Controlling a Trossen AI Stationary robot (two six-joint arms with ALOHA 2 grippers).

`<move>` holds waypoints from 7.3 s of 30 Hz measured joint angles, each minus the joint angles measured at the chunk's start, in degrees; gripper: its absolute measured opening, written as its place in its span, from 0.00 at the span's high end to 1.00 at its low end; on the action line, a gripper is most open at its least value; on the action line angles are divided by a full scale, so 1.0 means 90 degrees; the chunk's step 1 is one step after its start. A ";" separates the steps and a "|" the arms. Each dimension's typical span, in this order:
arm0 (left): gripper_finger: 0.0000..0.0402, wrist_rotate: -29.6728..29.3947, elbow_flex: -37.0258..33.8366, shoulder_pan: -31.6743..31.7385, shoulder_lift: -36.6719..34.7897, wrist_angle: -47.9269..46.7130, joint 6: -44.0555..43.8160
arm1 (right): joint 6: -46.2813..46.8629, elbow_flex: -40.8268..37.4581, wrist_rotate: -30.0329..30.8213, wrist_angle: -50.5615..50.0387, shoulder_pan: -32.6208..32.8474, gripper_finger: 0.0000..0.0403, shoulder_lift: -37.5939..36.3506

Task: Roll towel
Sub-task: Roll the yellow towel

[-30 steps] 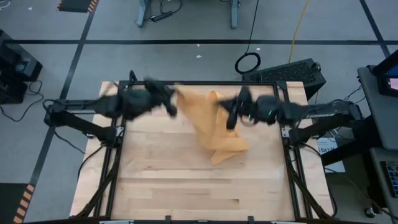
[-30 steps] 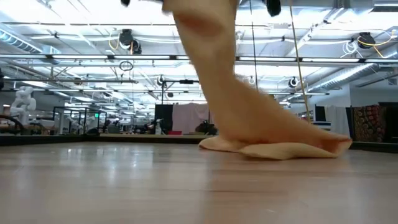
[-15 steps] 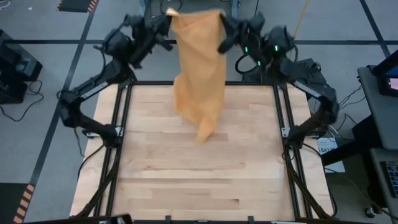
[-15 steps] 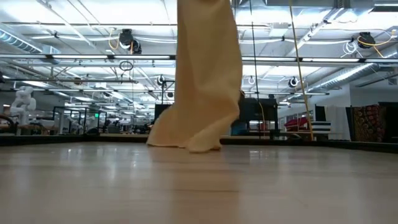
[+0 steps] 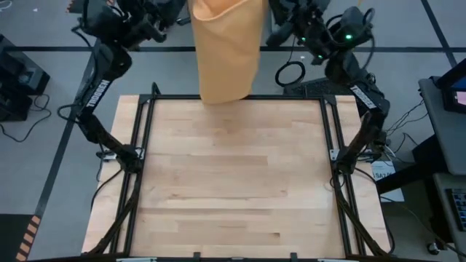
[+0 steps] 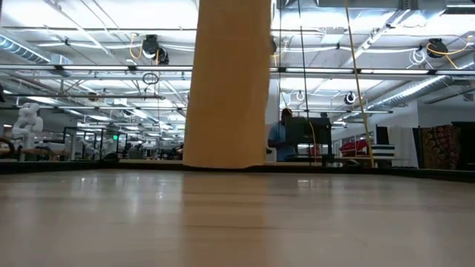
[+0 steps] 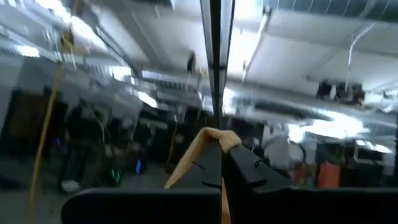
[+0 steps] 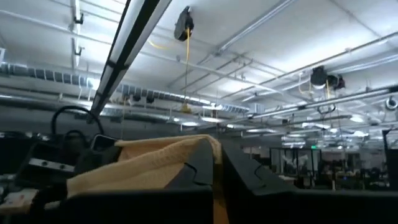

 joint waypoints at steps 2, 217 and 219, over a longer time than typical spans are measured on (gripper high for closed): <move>1.00 0.0255 0.0099 0.0031 -0.0007 -0.0426 -0.0018 | -0.0001 0.0006 0.0021 -0.0304 0.0070 1.00 -0.0083; 0.98 -0.1635 -0.3342 0.0331 0.2270 -0.4943 0.3780 | 0.9334 -0.7000 0.1851 -0.4079 0.7381 1.00 -0.1247; 0.98 -0.1679 -0.3026 0.0414 0.2157 -0.4805 0.4100 | 0.9334 -0.7000 0.2157 -0.4079 0.7369 1.00 -0.1247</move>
